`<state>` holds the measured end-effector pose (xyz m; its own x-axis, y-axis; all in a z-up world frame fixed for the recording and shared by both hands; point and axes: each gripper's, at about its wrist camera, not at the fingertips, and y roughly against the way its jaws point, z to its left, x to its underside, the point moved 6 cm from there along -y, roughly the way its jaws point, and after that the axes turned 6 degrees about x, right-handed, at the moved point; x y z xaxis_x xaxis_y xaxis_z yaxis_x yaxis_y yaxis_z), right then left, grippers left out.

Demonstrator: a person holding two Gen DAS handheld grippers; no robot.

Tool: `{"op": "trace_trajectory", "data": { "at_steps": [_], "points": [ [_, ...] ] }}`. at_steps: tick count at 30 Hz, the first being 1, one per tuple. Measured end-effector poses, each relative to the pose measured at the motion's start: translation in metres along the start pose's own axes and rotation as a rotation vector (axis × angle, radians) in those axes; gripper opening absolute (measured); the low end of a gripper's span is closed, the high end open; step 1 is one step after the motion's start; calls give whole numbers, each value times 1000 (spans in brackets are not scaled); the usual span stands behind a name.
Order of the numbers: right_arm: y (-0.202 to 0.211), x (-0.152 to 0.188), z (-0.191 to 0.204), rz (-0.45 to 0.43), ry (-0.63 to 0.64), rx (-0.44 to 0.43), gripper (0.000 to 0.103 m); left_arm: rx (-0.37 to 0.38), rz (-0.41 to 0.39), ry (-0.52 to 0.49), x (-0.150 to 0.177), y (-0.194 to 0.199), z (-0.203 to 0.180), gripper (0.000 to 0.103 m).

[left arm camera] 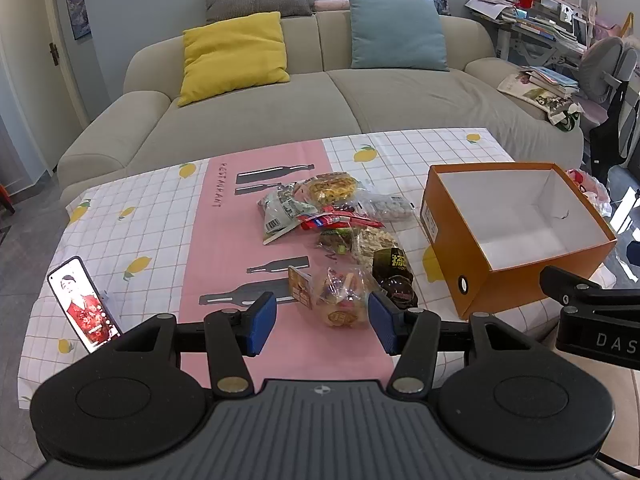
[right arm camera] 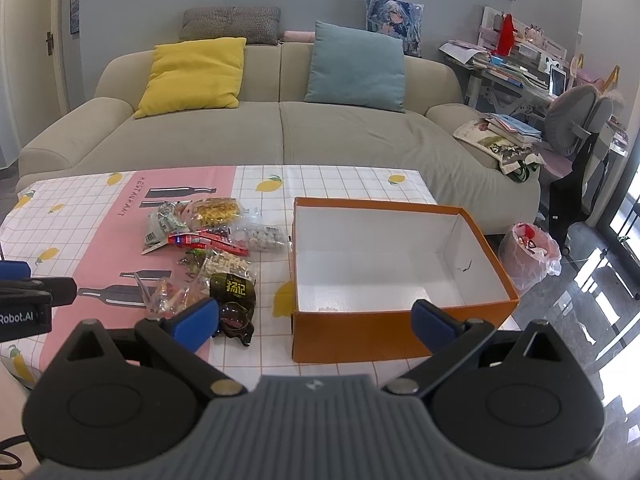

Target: Organize snacks

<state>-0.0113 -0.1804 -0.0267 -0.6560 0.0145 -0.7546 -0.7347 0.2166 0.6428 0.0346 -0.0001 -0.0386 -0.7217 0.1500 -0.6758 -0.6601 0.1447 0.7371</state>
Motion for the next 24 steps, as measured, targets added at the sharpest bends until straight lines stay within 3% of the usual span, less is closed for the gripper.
{"op": "trace_trajectory", "data": {
  "at_steps": [24],
  "points": [
    [1,1,-1,-3,7,-1,100,-8,2,-1,0,-1,3,64]
  ]
}}
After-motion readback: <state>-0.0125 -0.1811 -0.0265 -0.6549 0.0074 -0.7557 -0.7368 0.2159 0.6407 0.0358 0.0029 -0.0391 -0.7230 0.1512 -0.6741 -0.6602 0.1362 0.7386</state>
